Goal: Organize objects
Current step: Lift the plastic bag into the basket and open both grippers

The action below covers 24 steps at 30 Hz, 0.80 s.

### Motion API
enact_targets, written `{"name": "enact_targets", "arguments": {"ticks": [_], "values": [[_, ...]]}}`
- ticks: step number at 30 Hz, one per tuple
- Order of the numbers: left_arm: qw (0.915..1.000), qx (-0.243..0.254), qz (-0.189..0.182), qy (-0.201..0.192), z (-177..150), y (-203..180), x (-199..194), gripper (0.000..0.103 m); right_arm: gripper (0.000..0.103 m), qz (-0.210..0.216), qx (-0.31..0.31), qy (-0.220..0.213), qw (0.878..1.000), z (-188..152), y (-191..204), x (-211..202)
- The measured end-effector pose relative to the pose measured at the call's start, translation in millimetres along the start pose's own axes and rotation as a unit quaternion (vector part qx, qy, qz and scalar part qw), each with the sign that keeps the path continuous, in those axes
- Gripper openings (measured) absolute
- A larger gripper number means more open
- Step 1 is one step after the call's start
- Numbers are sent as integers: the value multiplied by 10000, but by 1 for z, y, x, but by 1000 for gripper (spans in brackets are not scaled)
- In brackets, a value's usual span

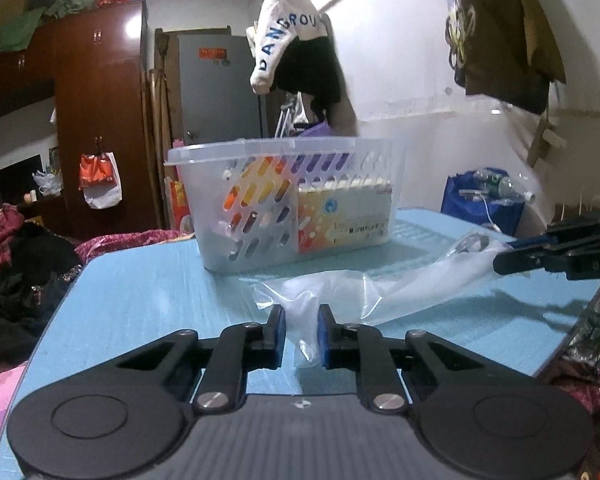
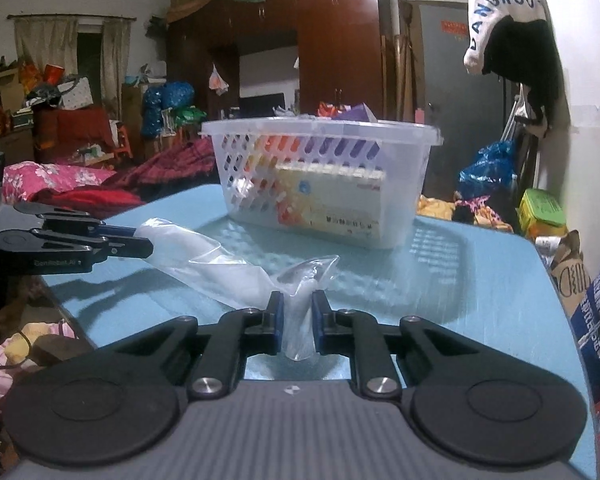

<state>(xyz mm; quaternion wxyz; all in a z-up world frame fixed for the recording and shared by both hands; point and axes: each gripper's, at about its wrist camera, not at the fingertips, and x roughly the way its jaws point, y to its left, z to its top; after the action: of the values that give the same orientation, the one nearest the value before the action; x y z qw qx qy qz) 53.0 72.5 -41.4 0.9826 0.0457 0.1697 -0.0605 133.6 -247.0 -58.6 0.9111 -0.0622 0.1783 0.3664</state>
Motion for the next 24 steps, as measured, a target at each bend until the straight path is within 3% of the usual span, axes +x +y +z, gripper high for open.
{"name": "enact_targets", "arguments": {"ticks": [7,14,19,24], "values": [[9990,162,24,-415,35,1,-8,19,16,-7,-89,-271,9996,19,3,-10],[9949,215,166,-975,132,18,11,19,15,-215,-396,-905,9949,100,-10,-12],[9962,156,370,-768,180,30,63,19,15,-457,-455,-999,9929,152,-32,21],[9973,228,521,-472,182,33,101,19,15,-528,-342,-740,9953,167,-53,66]]}}
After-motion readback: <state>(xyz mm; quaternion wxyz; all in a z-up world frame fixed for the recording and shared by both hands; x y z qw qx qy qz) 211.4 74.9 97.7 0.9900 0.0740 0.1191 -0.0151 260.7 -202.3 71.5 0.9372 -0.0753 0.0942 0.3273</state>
